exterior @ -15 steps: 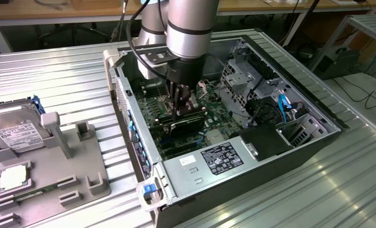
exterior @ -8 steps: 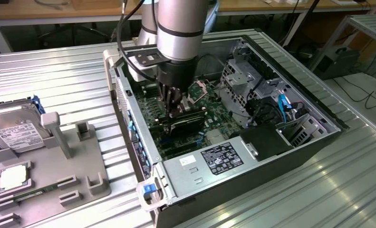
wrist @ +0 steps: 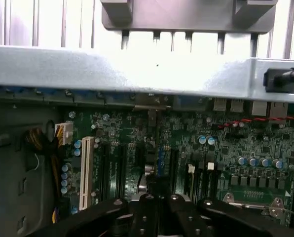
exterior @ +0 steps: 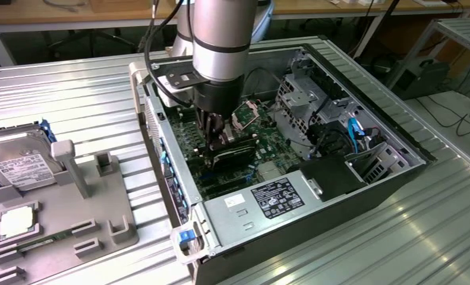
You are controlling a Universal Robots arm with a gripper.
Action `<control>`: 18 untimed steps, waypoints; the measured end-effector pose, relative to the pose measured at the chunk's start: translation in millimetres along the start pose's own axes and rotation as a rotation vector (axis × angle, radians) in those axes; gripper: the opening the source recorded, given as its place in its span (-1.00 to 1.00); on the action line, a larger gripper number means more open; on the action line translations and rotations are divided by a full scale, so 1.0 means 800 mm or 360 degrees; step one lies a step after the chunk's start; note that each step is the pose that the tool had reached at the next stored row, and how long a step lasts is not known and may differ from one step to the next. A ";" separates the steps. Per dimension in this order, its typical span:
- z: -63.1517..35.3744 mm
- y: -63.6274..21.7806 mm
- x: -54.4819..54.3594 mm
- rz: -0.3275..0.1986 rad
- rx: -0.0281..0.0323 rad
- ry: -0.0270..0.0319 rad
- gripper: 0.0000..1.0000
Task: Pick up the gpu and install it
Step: 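Press down on the gpu until it lock into place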
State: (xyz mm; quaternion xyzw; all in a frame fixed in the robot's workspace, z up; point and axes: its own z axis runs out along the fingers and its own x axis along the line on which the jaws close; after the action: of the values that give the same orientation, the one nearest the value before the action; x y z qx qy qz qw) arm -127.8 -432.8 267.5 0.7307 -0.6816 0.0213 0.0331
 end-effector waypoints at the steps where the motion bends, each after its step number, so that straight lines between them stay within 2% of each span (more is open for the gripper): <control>1: 0.000 0.000 0.000 0.0000 0.00003 -0.00007 -0.79; 2: -0.005 0.000 -0.001 0.0001 0.00028 -0.00047 -0.79; 5: -0.024 0.001 0.000 0.0000 0.00013 -0.00011 -0.79; 7: -0.031 0.001 0.000 0.0000 0.00018 -0.00015 -0.79; 18: -0.032 0.001 0.000 0.0000 0.00016 -0.00010 -0.79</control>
State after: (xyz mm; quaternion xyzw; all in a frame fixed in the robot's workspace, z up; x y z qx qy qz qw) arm -128.1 -431.2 292.8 0.7307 -0.6816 0.0214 0.0325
